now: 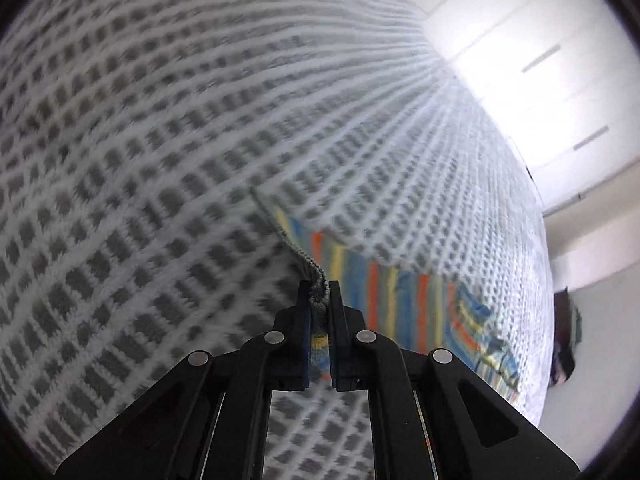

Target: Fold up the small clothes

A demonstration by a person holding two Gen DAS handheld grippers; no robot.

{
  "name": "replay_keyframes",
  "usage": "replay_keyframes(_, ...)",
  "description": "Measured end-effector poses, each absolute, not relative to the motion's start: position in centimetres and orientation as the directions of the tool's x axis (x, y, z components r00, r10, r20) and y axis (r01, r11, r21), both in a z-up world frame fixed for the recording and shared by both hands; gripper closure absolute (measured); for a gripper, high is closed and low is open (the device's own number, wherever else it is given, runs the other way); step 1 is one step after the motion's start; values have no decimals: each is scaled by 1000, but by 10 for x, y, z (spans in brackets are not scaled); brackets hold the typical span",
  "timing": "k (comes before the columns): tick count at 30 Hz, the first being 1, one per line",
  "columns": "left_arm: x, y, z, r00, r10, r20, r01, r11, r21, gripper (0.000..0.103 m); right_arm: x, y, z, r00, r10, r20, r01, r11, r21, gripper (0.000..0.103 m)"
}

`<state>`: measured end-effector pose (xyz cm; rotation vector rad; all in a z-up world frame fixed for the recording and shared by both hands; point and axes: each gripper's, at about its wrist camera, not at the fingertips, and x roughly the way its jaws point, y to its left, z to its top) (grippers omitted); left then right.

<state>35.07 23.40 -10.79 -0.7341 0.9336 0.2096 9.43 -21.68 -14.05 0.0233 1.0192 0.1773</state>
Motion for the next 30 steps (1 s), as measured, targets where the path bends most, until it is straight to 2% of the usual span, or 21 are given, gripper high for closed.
replay_keyframes(5,385,85,-30,635,-266,-726,-108,899,-424,98,94,-225,-136,526,179,-831,-107,984,144,34)
replay_keyframes(9,399,-39,-19,590,-357,-724,93,921,-379,96,92,-234,-129,550,180,-815,-77,983,165,34)
replay_keyframes(11,396,-83,-35,546,-352,-760,118,931,-346,77,92,-240,-126,560,176,-809,-59,983,173,33)
replay_keyframes(12,396,-100,-50,510,-328,-795,116,942,-314,42,91,-243,-125,566,174,-806,-51,983,176,33)
replay_keyframes(13,394,-110,-63,492,-282,-824,100,958,-268,22,91,-246,-123,573,171,-801,-43,983,180,33)
replay_keyframes(15,385,-108,-82,480,-222,-849,65,974,-218,21,91,-251,-119,587,166,-792,-28,982,185,33)
replay_keyframes(17,367,-87,-91,472,-253,-845,43,963,-264,21,89,-255,-117,596,166,-786,-16,981,195,32)
replay_keyframes(19,342,-58,-91,486,-223,-845,-6,966,-258,21,89,-258,-116,601,169,-782,-7,979,205,32)
replay_keyframes(25,290,19,-114,509,-23,-860,-63,996,-63,21,92,-258,-122,587,173,-791,-5,978,211,32)
replay_keyframes(30,291,43,-134,483,54,-874,-55,998,31,21,89,-248,-120,595,147,-790,-31,987,160,32)
